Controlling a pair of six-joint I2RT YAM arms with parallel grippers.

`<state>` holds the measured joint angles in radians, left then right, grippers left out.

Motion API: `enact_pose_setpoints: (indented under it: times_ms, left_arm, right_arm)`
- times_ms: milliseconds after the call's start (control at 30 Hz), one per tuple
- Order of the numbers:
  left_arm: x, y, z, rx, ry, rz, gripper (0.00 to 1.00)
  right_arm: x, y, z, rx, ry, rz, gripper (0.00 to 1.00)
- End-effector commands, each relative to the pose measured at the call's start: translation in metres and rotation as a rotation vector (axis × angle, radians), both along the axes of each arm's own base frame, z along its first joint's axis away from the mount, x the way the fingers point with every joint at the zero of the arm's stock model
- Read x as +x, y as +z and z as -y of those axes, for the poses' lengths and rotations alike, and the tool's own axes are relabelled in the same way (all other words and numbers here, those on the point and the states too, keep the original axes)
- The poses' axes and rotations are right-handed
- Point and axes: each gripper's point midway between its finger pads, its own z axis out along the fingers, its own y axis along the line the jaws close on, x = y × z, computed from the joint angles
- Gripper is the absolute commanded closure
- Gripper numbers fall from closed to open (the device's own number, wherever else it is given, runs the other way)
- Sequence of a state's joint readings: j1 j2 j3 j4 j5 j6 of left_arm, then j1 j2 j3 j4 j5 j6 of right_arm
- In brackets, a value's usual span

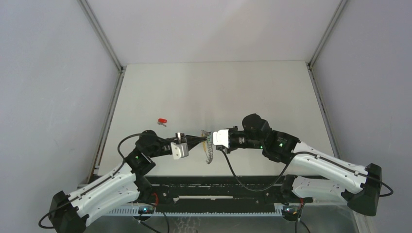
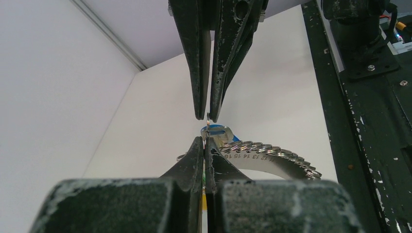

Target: Put the keys on the keyring

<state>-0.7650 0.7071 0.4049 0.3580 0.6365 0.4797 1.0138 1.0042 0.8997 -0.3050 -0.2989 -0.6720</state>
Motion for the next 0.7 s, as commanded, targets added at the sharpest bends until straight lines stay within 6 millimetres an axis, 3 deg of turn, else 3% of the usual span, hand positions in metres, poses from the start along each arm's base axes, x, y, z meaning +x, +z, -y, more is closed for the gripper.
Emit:
enact_pose_setpoints:
  times_ms: [0, 100, 667]
  left_arm:
    - [-0.0014, 0.018, 0.0012, -0.054, -0.016, 0.04, 1.0]
    - [-0.0013, 0.0186, 0.0017, -0.057, -0.017, 0.041, 1.0]
    - [0.002, 0.0197, 0.0031, -0.054, -0.007, 0.022, 1.0]
  right_arm:
    - [-0.0001, 0.0115, -0.0066, 0.049, 0.012, 0.006, 0.92]
    - [-0.0004, 0.012, -0.007, 0.05, 0.014, 0.007, 1.0]
    - [-0.0014, 0.0079, -0.0139, 0.013, 0.013, 0.033, 1.0]
